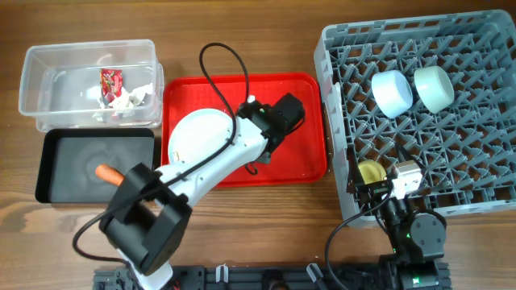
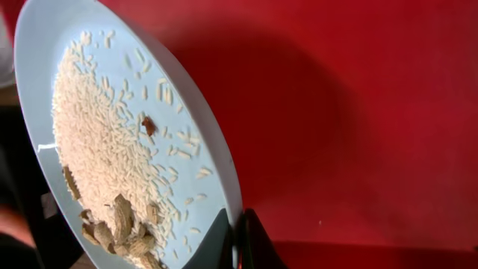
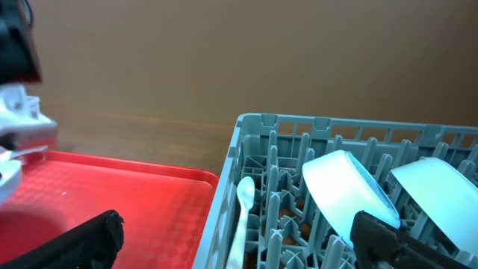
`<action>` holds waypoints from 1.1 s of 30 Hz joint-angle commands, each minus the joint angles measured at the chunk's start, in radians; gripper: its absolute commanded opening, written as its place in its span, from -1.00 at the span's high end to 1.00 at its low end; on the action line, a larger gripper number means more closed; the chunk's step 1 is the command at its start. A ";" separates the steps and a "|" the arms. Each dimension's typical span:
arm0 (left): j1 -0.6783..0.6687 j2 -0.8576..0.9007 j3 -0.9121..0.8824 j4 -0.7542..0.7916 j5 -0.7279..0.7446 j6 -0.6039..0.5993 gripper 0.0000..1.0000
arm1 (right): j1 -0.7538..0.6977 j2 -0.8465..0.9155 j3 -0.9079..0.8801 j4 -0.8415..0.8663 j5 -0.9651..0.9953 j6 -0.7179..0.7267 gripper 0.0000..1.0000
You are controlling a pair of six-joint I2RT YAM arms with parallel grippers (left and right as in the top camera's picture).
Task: Sort waste into correct bins and load items into the dishwasher rack
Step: 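Reach the left gripper to the white plate and grip its rim, then carry the plate left and tip the rice onto the black tray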
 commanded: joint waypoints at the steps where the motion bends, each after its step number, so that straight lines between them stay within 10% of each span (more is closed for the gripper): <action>1: 0.024 -0.100 0.023 -0.031 -0.052 -0.017 0.92 | -0.003 -0.005 -0.001 0.002 -0.018 0.000 -1.00; 18: 0.384 -0.229 0.018 -0.092 0.201 0.104 0.92 | -0.003 -0.005 -0.001 0.002 -0.018 0.001 -0.99; 33: 0.894 -0.343 0.018 -0.110 0.830 0.455 0.92 | -0.003 -0.005 -0.001 0.002 -0.018 0.000 -0.99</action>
